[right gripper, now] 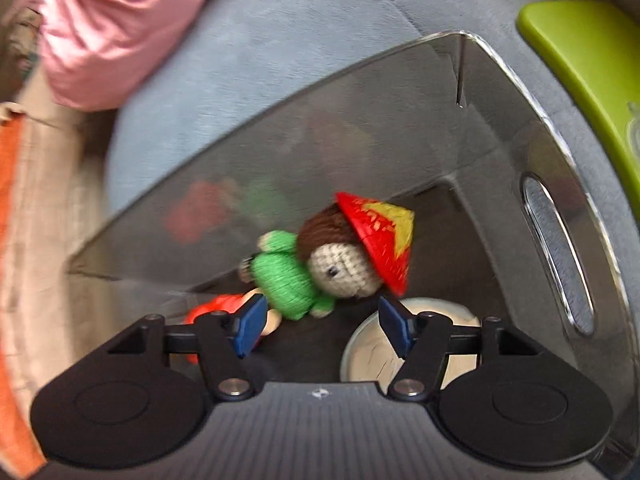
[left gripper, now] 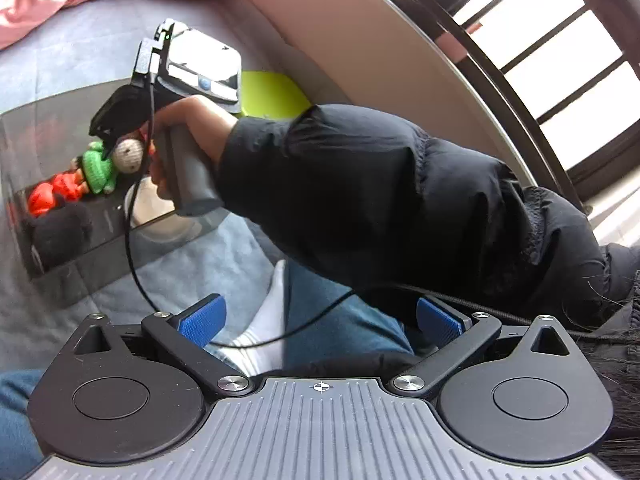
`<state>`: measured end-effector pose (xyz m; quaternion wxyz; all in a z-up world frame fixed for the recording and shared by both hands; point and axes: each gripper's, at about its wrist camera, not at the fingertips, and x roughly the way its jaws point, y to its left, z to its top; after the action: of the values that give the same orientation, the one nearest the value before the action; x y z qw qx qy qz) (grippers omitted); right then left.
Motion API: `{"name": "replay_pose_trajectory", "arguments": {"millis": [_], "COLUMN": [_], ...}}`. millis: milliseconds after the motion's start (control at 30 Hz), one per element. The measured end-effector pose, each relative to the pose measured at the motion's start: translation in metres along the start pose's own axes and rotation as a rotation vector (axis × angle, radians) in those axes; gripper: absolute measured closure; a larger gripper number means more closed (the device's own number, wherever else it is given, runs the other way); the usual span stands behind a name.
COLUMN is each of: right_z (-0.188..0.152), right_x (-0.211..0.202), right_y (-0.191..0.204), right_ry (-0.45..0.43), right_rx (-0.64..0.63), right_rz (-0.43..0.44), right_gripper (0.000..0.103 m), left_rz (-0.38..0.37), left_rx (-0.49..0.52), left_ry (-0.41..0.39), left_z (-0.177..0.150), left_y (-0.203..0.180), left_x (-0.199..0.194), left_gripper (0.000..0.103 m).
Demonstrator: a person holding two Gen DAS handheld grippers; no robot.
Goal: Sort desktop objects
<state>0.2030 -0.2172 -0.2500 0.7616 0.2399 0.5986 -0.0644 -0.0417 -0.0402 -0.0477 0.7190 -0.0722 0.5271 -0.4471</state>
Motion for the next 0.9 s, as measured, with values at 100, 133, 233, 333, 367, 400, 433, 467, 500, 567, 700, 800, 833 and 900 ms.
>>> {"name": "replay_pose_trajectory", "arguments": {"millis": [100,133,233,333,367,400,433,467,500,567,700,800,833,900], "right_z": [0.004,0.004,0.003,-0.005,-0.007,-0.009,-0.01,-0.012,-0.014,-0.014,-0.013,-0.024,-0.026,-0.03], "right_x": [0.016,0.02,0.027,0.018,0.013,0.008,0.003,-0.001,-0.005,-0.009,-0.023,-0.058,-0.066,-0.066], "right_y": [0.003,0.003,0.001,-0.002,-0.005,-0.01,-0.013,-0.016,-0.017,-0.017,-0.013,0.006,0.014,0.029], "right_ry": [0.032,0.039,0.024,-0.003,-0.01,-0.012,-0.021,-0.034,-0.046,-0.058,-0.057,-0.114,-0.085,0.064], "right_rx": [0.037,0.052,0.074,0.062,0.067,0.091,0.118,0.131,0.141,0.129,0.072,-0.063,-0.103,-0.127], "right_rz": [-0.045,-0.055,-0.091,-0.105,-0.088,-0.071,-0.075,-0.081,-0.087,-0.1,-0.061,0.026,0.062,0.138], "right_gripper": [0.036,0.036,0.038,0.063,0.071,0.083,0.094,0.1,0.1,0.1,0.077,0.045,0.039,0.032], "left_rz": [0.003,0.003,-0.005,-0.024,-0.035,-0.044,-0.053,-0.06,-0.063,-0.056,0.005,0.086,0.14,0.199], "left_rx": [-0.035,-0.046,-0.07,-0.106,-0.125,-0.142,-0.161,-0.178,-0.188,-0.195,-0.185,-0.193,-0.187,-0.168], "left_ry": [0.005,0.006,0.0,-0.014,-0.02,-0.023,-0.026,-0.028,-0.03,-0.033,-0.045,-0.058,-0.055,-0.053], "left_z": [0.0,0.0,-0.004,-0.005,-0.005,-0.005,-0.005,-0.005,-0.005,-0.008,-0.014,-0.012,-0.009,-0.002], "left_y": [0.008,0.011,0.021,0.031,0.035,0.038,0.041,0.044,0.045,0.047,0.051,0.057,0.057,0.054], "left_x": [0.006,0.007,0.003,-0.001,-0.001,-0.001,-0.001,-0.001,-0.001,-0.004,-0.013,-0.018,-0.018,-0.017], "left_gripper": [0.0,0.0,0.0,0.0,0.0,0.0,0.0,0.0,0.0,0.0,0.0,0.0,0.0,0.0]}}
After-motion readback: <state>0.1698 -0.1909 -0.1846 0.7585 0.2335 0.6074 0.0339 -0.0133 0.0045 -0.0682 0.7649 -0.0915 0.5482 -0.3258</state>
